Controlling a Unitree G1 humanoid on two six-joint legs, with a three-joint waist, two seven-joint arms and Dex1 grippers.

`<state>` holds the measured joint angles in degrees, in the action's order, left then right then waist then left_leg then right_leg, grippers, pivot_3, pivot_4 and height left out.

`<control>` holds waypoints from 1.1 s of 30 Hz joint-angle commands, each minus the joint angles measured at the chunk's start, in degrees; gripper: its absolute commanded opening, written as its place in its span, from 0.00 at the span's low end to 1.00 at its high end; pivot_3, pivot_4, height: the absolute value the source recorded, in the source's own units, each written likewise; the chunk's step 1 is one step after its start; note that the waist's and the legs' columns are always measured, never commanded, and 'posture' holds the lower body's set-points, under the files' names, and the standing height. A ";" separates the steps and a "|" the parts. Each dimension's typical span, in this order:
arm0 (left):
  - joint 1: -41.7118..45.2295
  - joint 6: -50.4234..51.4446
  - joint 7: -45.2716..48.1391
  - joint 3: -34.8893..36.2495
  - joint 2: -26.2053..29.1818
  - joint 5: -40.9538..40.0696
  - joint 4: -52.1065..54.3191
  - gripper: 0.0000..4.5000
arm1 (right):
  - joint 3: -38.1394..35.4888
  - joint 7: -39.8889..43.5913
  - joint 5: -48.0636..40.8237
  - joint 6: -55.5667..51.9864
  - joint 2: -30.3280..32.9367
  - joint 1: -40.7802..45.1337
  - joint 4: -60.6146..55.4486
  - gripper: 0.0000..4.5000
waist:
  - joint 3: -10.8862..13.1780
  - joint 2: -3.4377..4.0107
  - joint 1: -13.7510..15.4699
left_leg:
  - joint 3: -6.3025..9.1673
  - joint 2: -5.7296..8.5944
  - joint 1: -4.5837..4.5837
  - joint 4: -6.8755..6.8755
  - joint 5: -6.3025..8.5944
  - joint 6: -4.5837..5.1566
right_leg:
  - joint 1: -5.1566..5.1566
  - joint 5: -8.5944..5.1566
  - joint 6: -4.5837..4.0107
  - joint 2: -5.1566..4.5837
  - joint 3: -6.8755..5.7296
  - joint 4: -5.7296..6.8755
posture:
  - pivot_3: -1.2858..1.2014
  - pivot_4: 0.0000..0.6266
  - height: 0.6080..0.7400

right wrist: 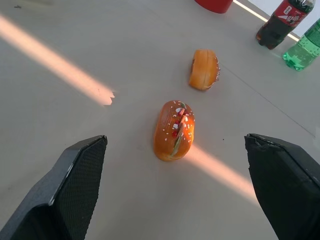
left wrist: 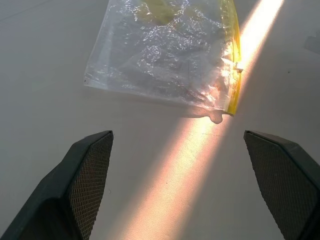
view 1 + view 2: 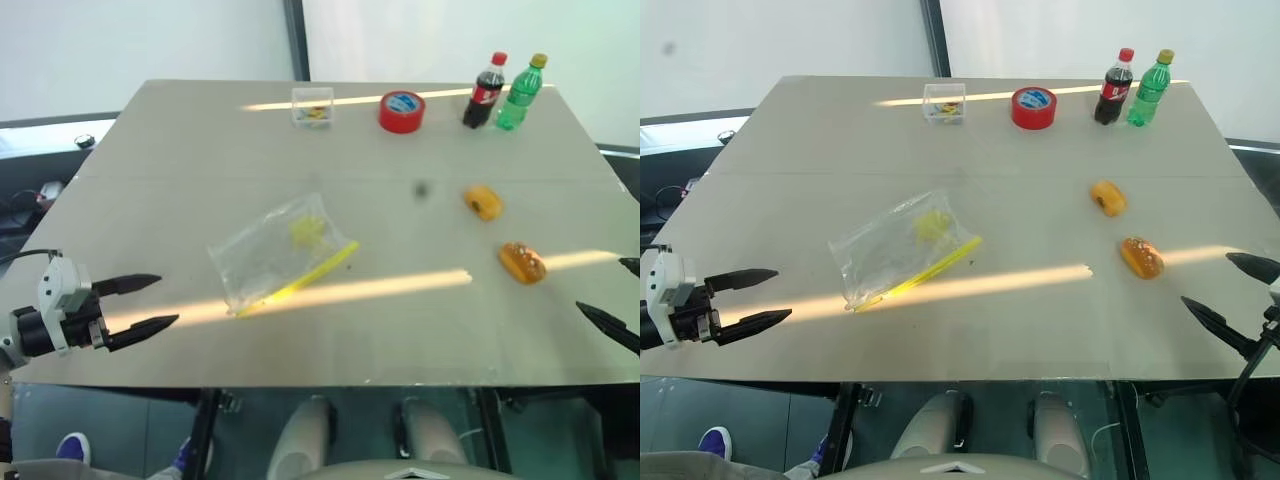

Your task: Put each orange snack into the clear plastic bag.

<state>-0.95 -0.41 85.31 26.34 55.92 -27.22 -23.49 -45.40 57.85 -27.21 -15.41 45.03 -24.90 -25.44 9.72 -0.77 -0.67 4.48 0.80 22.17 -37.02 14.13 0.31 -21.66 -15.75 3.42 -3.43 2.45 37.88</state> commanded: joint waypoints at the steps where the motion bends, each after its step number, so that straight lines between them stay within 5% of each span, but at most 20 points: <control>1: -0.46 1.02 -0.27 0.31 0.45 -0.79 2.78 0.98 | 0.25 -0.83 -0.60 -0.17 0.85 0.83 -1.49 1.00 | 0.00 0.00 0.00 | 0.00 0.00 0.00 0.00 0.00 0.00 | 0.00 0.00 0.00 0.00 0.00 0.00 | 0.52 0.24 1.00; 14: -1.89 19.40 -7.91 -0.77 -2.79 -6.22 15.09 0.98 | 15.33 -7.13 -2.88 -4.34 -0.09 12.32 -8.25 1.00 | 0.02 0.02 -0.27 | 0.00 0.01 0.01 -0.01 0.00 0.00 | -0.01 0.00 0.01 0.01 0.00 0.03 | 0.52 0.24 1.00; 24: 2.85 61.15 -20.19 -0.13 1.67 -17.41 17.12 0.98 | 34.94 -7.43 -1.43 -4.32 -1.19 25.60 -11.26 1.00 | 0.19 -0.05 0.03 | 0.14 0.06 0.04 -0.07 0.00 0.01 | -0.02 0.00 0.03 0.29 -0.14 0.05 | 0.52 0.24 1.00; 33: 7.48 71.21 -27.51 -2.27 -1.95 -19.15 15.21 0.98 | 40.71 -6.53 -0.47 -4.27 -0.57 27.91 -13.03 1.00 | 0.19 -0.06 -0.27 | 0.21 0.07 0.41 -0.13 0.00 0.00 | -0.40 0.03 0.02 0.30 -0.17 0.16 | 0.52 0.24 1.00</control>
<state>6.61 69.64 59.01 24.20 54.29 -46.33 -8.52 -4.49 51.14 -27.67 -20.53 43.95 2.62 -35.95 9.92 -0.83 -0.93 4.69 0.86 22.58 -37.15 14.13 0.31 -22.06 -15.73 3.44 -3.15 2.28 38.03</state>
